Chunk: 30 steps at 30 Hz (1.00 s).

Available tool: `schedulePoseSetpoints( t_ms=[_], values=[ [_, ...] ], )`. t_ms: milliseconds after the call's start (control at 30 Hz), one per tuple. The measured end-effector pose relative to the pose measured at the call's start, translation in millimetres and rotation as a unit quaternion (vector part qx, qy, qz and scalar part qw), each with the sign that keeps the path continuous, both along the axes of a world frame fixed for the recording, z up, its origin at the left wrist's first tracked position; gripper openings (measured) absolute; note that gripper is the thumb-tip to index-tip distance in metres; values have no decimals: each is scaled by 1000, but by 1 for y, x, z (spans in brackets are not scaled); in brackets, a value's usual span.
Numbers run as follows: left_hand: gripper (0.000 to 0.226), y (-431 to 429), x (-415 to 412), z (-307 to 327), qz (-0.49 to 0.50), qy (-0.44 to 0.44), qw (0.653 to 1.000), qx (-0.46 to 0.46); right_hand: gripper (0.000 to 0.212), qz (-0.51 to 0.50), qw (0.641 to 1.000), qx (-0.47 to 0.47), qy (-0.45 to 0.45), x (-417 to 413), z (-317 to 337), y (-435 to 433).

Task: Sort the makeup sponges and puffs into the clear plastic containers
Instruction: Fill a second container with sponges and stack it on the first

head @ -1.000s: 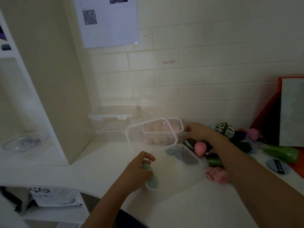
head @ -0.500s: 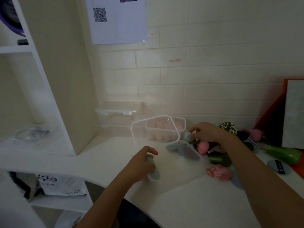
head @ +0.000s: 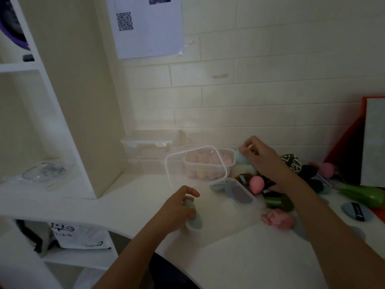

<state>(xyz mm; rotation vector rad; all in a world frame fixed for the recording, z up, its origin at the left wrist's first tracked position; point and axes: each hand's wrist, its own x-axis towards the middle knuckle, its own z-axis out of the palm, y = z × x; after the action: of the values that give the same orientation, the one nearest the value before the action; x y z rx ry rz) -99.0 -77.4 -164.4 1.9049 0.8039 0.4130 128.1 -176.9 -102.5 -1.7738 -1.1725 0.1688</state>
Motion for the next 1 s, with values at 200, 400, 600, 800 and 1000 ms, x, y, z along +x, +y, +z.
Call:
schedulePoseSetpoints(
  t_ms=[200,400,600,800,1000],
  values=[
    [37,-2,2,2,4,-8,1000,-21,32,232,955,-187,-8,-56,21,-9],
    [38,-2,4,0,13,3,1000,-3,30,314,874,-335,-159,-82,2,-1],
    [42,-5,2,2,21,8,1000,-5,26,309,881,-337,-125,-89,-7,1],
    [37,-8,1,1,34,3,999,7,11,256,891,-340,-159,-102,-23,7],
    [31,-14,3,1,39,38,994,94,16,241,880,-384,-144,-104,-23,13]
  ],
)
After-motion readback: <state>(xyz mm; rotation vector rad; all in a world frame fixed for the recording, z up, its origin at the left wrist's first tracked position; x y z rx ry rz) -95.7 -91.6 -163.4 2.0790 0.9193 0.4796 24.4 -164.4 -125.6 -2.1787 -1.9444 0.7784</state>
